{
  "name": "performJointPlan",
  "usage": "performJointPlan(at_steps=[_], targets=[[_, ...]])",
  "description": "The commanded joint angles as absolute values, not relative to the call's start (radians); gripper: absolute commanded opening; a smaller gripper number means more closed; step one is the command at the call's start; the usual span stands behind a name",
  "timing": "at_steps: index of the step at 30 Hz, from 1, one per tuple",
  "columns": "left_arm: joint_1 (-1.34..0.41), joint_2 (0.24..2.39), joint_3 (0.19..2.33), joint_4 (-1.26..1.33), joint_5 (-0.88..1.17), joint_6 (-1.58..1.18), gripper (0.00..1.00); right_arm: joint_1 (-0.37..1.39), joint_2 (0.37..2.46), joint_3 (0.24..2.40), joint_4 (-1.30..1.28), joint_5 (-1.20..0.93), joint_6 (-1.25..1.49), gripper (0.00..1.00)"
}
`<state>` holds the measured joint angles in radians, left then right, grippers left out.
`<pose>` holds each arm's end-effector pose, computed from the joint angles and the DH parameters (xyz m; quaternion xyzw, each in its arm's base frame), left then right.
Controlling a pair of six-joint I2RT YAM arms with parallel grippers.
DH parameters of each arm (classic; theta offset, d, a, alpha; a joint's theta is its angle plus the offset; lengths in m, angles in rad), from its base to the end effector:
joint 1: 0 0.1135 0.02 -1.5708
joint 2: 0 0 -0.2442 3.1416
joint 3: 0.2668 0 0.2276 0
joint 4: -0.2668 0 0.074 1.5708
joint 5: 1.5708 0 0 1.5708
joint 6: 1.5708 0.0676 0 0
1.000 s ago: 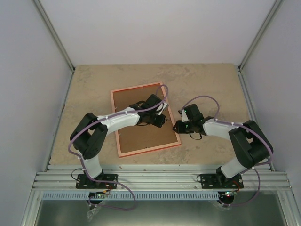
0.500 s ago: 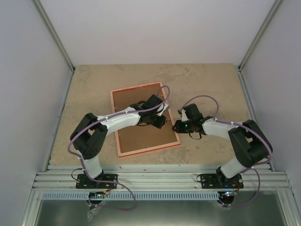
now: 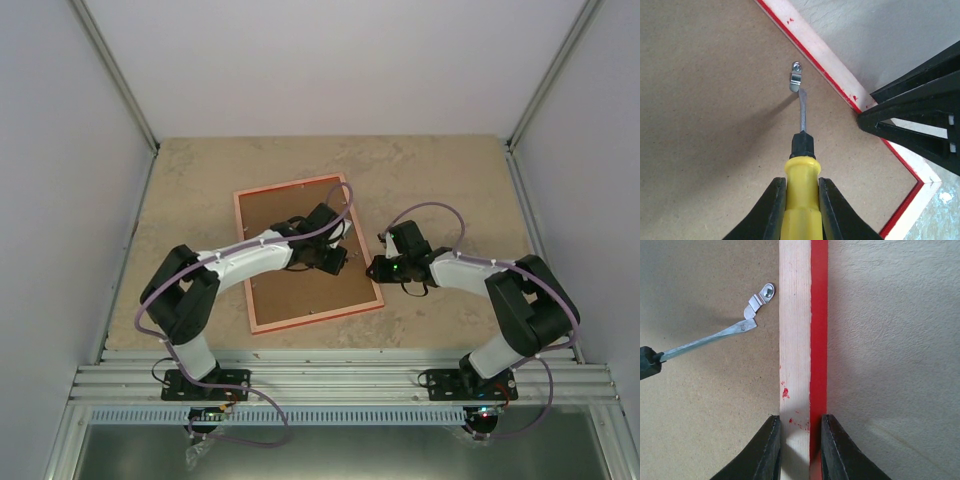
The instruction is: Take the photo out of the frame
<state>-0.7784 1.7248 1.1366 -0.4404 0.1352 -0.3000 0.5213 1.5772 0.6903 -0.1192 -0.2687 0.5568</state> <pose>0.2401 -0.2495 0.1621 0.2453 0.9296 -0.1930 0.1959 0.2350 0.1556 0.1079 -0.0204 0.9523 0.2521 0.1709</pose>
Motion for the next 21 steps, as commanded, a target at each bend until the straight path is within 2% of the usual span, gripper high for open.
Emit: performJointPlan(at_steps=[1,10,21], targets=[[-0.773,1.713,1.101,-0.551,0.083,-0.331,0.00,0.525,1.567,0.666,-0.136,-0.226,0.571,0.01],[-0.763,1.663,1.081,-0.526,0.087,-0.355,0.00,0.525,1.565,0.663,-0.134,-0.224,0.579,0.01],[-0.661,1.579,1.020,-0.470,0.106,-0.413,0.00,0.525,1.532,0.650,-0.216,-0.211,0.544,0.01]])
